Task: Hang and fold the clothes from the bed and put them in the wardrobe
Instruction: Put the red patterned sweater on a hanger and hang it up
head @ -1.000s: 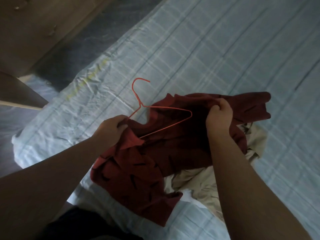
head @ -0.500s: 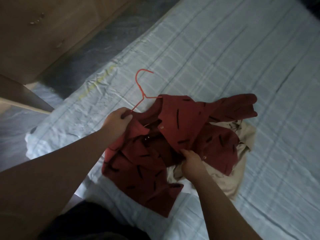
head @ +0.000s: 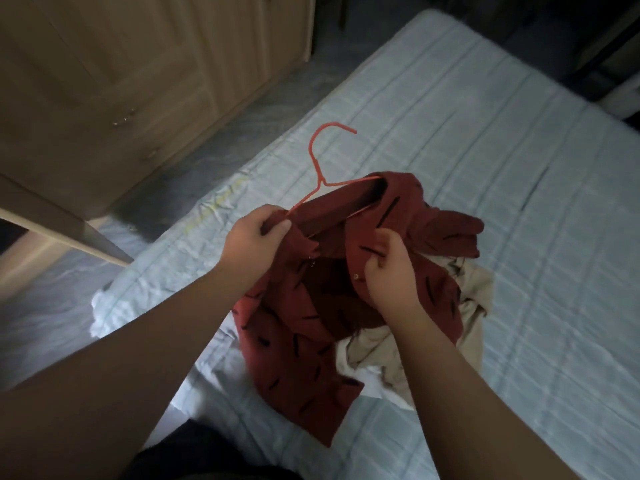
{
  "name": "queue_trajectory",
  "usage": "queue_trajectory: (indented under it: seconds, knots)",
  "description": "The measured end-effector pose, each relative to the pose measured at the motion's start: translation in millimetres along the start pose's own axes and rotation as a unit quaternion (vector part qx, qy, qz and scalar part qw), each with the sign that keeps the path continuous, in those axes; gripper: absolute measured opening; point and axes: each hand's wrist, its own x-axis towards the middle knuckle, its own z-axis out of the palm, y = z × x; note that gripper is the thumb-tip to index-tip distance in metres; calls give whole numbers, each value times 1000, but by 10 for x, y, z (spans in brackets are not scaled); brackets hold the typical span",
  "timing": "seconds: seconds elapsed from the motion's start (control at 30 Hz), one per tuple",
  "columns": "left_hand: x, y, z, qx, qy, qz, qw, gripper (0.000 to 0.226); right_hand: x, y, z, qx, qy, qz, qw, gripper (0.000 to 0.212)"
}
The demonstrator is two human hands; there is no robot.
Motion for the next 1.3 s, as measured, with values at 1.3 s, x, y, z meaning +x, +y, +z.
queue_trajectory:
  seconds: [1.3]
  knots:
    - [-2358, 259, -4296, 106, 125, 231, 959, 29, -3809, -2717, 1074, -39, 20, -229, 972, 10]
